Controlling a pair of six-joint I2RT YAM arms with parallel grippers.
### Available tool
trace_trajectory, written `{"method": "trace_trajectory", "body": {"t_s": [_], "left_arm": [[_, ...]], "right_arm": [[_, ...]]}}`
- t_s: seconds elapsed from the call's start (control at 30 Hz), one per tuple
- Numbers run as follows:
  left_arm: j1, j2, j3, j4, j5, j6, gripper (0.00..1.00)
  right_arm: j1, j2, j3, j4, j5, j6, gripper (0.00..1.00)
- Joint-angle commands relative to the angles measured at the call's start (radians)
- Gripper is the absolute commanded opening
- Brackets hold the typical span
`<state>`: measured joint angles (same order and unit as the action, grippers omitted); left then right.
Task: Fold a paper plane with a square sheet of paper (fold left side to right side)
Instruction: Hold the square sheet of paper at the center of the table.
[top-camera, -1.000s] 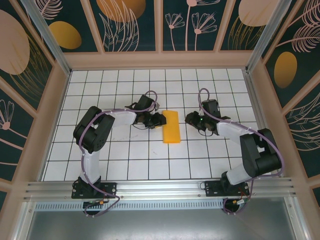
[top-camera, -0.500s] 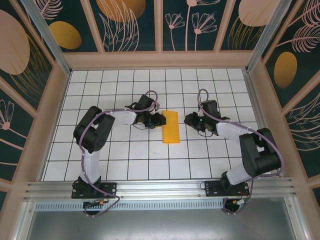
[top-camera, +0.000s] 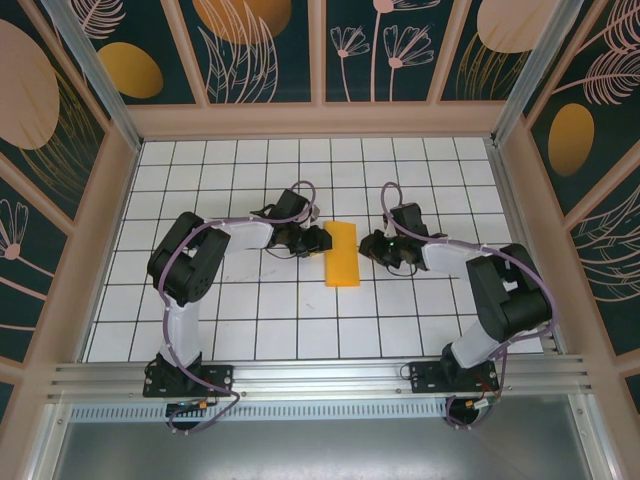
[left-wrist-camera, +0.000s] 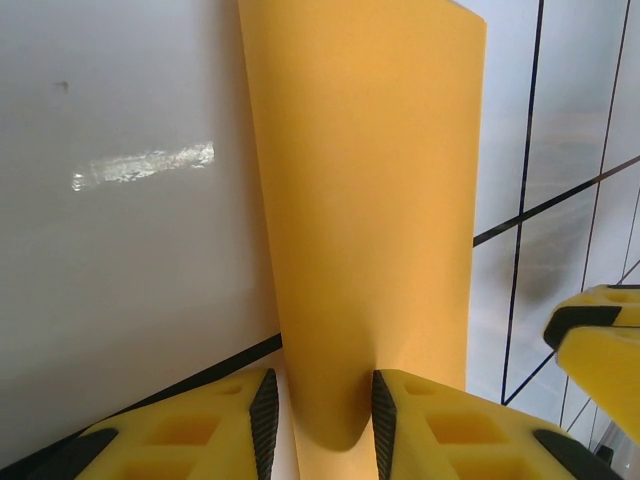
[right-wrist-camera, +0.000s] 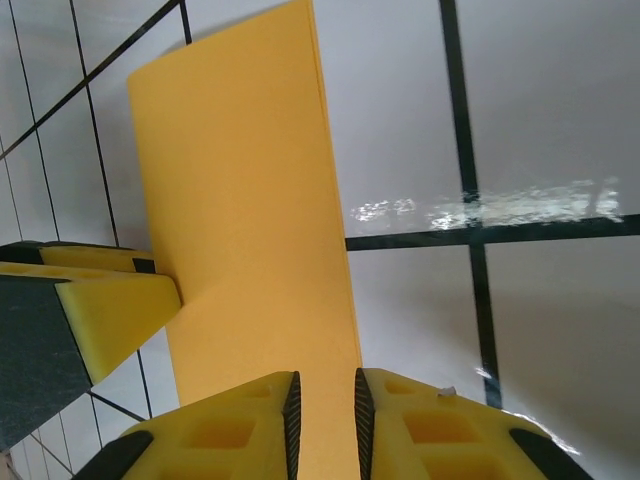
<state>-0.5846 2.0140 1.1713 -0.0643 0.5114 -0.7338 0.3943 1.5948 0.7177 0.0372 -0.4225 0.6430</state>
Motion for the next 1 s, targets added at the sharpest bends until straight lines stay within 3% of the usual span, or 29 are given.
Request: {"method": "trace_trajectory", "body": {"t_s": [0.0,0.7,0.97], "left_arm": [[-0.009,0.046,0.004,-0.053,-0.033,0.027,0.34],[-0.009,0.036,0.004,-0.056,-0.047,0.033,0.34],[-0.007,-0.04,0.057,-0.147,-0.136,0.083,0.39]], "right_arm": [[0.019,0.026,0.034,0.028,-0.031,0.016,0.23],[0.052,0.161,0.083,-0.063,-0.001,-0.001,0.21],[0.051,0.185,0.082,-0.124,0.033,-0.026,0.21]]}}
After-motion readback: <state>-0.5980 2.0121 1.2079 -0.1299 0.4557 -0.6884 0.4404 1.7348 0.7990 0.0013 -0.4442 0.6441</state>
